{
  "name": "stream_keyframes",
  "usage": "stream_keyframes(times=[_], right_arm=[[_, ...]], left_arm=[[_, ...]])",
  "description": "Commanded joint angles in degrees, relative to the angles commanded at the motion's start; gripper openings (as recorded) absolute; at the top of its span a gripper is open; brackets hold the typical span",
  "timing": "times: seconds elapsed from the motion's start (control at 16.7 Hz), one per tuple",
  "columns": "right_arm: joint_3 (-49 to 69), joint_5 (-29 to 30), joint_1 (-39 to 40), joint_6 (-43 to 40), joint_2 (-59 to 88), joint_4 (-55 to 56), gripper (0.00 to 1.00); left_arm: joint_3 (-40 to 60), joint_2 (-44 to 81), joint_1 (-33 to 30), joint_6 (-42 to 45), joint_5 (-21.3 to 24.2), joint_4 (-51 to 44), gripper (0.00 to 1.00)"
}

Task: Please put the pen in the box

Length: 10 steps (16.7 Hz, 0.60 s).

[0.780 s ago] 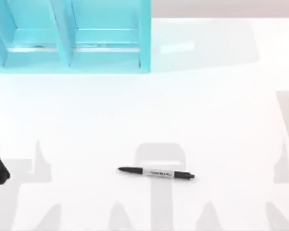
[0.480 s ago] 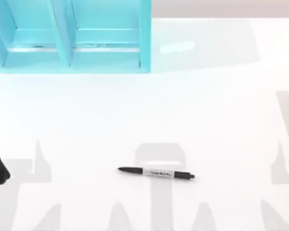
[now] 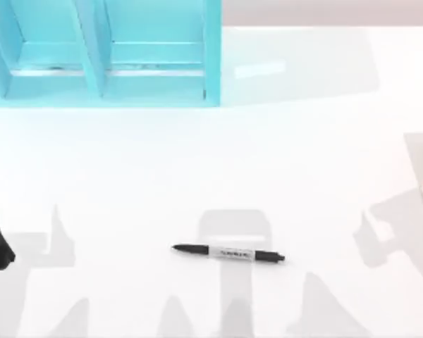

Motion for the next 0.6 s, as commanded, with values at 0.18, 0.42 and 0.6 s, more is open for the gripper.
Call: stream_keyframes(times=[0.18,0.42,0.6], right_arm=[[11.9,0.9,6.8,-3.7,15.4,-7.8,1.00],[28.6,3.1,16.2,-9.3,36.7,-18.6,1.00],[40.6,5.2,22.8,-13.6,51.9,-26.1,1.00]], left_arm=[[0.0,0.0,0.0,0.0,0.0,0.0,1.00],[0.0,0.0,0.0,0.0,0.0,0.0,1.00],[0.0,0.0,0.0,0.0,0.0,0.0,1.00]])
